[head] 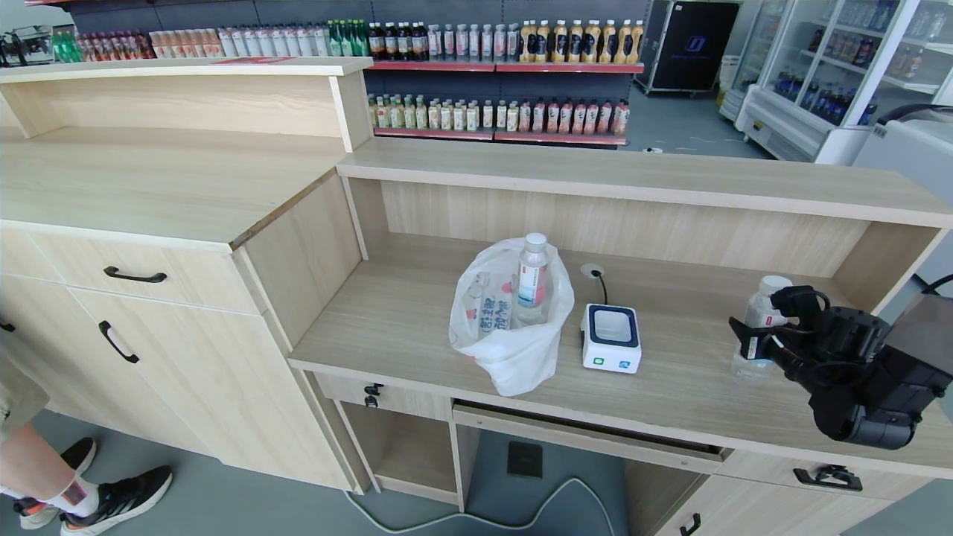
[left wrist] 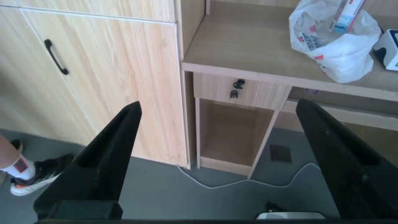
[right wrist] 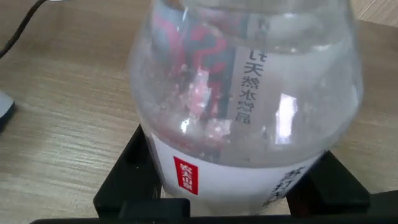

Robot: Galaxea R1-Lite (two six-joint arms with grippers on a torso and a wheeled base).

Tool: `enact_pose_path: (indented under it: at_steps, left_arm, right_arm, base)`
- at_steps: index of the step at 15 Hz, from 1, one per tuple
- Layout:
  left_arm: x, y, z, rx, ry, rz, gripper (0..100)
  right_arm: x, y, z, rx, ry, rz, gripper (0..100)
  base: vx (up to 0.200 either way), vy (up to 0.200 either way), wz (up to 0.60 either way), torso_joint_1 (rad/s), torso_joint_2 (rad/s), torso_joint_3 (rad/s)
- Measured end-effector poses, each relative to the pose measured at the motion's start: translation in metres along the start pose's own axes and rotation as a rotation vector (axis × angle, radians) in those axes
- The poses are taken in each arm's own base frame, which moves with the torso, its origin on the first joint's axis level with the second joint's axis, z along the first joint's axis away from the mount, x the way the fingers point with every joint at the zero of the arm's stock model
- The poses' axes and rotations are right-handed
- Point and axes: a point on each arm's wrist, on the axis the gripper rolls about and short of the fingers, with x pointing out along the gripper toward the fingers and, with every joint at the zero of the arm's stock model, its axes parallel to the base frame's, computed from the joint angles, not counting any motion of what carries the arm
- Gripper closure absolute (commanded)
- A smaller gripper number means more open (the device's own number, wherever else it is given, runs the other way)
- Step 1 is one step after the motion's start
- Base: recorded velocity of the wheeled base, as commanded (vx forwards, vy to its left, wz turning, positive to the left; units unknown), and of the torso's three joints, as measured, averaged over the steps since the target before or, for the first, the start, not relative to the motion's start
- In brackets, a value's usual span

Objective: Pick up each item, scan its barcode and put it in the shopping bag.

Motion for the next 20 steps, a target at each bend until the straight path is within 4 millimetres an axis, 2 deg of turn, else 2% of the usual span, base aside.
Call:
enact_pose_path:
  at_steps: [2,5,8,11,13,16,20]
  left_arm:
    - [0.000,0.000,0.000,0.000,0.000,0.000,0]
    - [0.000,0.000,0.000,0.000,0.000,-0.001,0]
    - [0.000,0.000,0.000,0.000,0.000,0.000,0]
    - [0.000,0.000,0.000,0.000,0.000,0.000,0]
    - [0.000,0.000,0.000,0.000,0.000,0.000,0]
    - [0.000,0.000,0.000,0.000,0.000,0.000,0]
    - [0.000,0.000,0.000,0.000,0.000,0.000,0]
  right_arm:
    - [-0.014,0.012,0.014,0.107,0.064,0.037,100]
    - [-0.049,0.028,0.085,0.289,0.103,0.106,100]
    - [-0.112,0.054,0.163,0.452,0.176,0.304,100]
    - [-0.179,0.089,0.216,0.521,0.188,0.644,100]
    - [-0.211,0.099,0.234,0.544,0.189,0.775,100]
    - [-0.256,0.114,0.250,0.529,0.204,0.949,100]
    - [-0.295,0.128,0.261,0.491,0.177,1.118,100]
  base:
    - [0.000,0.000,0.00,0.000,0.00,0.000]
    - [0.000,0.000,0.00,0.000,0.00,0.000]
    - [0.000,0.000,0.00,0.000,0.00,0.000]
    - [0.000,0.000,0.00,0.000,0.00,0.000]
    - [0.000,0.000,0.00,0.000,0.00,0.000]
    - [0.000,0.000,0.00,0.000,0.00,0.000]
    - [0.000,0.000,0.00,0.000,0.00,0.000]
